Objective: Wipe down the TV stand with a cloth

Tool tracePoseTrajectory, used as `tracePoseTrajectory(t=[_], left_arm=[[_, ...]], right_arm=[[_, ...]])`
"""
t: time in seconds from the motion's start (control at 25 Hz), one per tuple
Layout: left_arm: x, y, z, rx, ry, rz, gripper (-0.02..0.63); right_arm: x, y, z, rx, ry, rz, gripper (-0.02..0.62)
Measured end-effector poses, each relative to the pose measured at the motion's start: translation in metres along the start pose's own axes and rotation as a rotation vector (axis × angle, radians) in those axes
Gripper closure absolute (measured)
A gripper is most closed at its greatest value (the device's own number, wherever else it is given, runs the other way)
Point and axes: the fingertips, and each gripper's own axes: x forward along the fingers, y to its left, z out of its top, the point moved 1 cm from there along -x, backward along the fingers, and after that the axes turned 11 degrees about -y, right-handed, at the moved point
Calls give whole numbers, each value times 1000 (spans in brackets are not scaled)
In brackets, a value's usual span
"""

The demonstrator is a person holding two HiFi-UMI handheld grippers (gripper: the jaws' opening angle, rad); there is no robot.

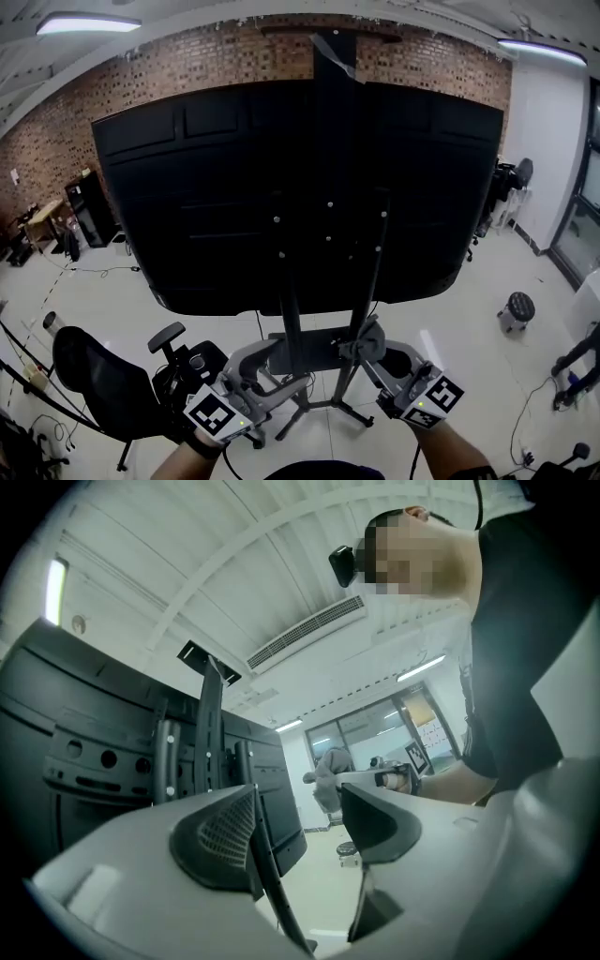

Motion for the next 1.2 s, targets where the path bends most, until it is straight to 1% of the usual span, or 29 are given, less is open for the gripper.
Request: tracePoseTrajectory(t=[0.08, 0.2, 0.36, 0.44, 0.52, 0.64, 0.76, 0.84, 1.04, 1.2], left_arm=[[17, 12, 16, 38, -18, -22, 293], [42, 30, 39, 100, -32, -29, 293], [73, 48, 70, 159, -62, -32, 293], [86, 56, 89, 180, -93, -37, 293], [99, 63, 106, 204, -117, -42, 293], [116, 76, 125, 251, -120, -38, 293], [134, 88, 144, 262, -138, -39, 293], [147, 95, 155, 267, -142, -46, 293], [175, 115, 183, 317, -142, -50, 293], [195, 124, 195, 348, -119, -64, 293]], right_arm=[[19, -19, 23, -74, -10, 15, 565], [49, -41, 63, -178, -26, 64, 565], [94, -67, 116, -317, -2, 125, 565], [119, -80, 139, -397, 2, 136, 565], [141, -90, 163, -458, -17, 132, 565], [170, -103, 199, -501, -55, 127, 565], [200, -116, 225, -532, -57, 118, 565], [221, -127, 238, -547, -45, 102, 565], [274, -156, 264, -609, 6, 59, 565], [314, -174, 288, -663, 54, 18, 565]])
